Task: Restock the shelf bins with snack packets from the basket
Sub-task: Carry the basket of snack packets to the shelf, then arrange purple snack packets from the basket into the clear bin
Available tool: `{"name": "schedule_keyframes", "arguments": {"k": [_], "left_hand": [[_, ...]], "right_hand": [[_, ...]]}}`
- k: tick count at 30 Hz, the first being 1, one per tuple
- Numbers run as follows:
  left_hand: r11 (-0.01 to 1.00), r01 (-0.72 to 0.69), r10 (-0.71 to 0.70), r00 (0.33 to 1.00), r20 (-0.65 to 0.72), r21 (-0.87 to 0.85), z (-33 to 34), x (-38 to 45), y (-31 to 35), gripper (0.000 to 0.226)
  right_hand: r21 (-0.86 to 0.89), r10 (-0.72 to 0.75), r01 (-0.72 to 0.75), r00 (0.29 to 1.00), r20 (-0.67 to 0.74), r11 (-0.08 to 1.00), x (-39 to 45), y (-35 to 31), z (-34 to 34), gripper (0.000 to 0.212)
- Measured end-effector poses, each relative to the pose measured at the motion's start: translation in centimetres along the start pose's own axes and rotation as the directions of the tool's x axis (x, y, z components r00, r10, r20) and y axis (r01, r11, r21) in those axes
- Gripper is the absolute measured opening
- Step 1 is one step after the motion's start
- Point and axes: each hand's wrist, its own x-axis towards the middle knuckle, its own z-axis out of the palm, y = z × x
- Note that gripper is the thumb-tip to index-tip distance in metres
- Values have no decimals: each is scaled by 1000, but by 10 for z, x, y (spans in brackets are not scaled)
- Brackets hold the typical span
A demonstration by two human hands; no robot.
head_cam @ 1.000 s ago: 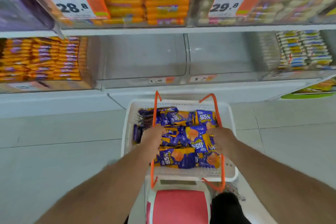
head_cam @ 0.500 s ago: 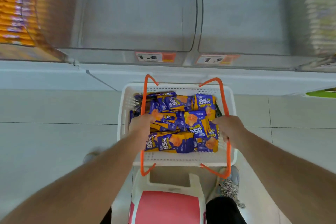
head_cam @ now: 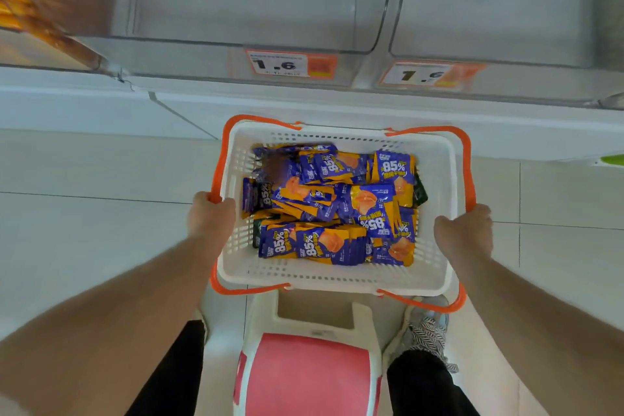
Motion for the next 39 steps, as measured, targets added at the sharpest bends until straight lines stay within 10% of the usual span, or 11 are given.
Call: {"name": "schedule_keyframes", "arguments": {"k": [6, 9, 13, 18, 24, 31, 39], "left_hand": [[1000, -25, 25, 999, -24, 6, 12, 6, -14, 28], [999, -32, 30, 998, -56, -30, 16, 5, -16, 29], [995, -93, 98, 986, -135, 39, 22, 8, -25, 50], [920, -172, 236, 960, -148, 353, 27, 22, -40, 85], [760, -353, 203, 927, 317, 546, 31, 37, -49, 96], [578, -509, 457, 850, 263, 638, 17, 27, -15, 92], [523, -562, 590, 781, 205, 640, 46, 69, 60, 85]], "right_hand": [[-237, 135, -94, 977, 166, 967, 37, 3, 21, 105], [-324, -126, 186, 972, 197, 927, 14, -14, 41, 111], [-225, -573, 666, 734, 363, 711, -63, -41, 88, 99], [-163, -644, 862, 473, 601, 481, -134, -45, 148, 98], [-224, -497, 755, 594, 632, 617, -129, -42, 171, 95], [-334, -449, 647, 736, 506, 685, -75, -32, 120, 81], [-390, -568, 719, 695, 441, 576, 6, -101, 138, 85]]}}
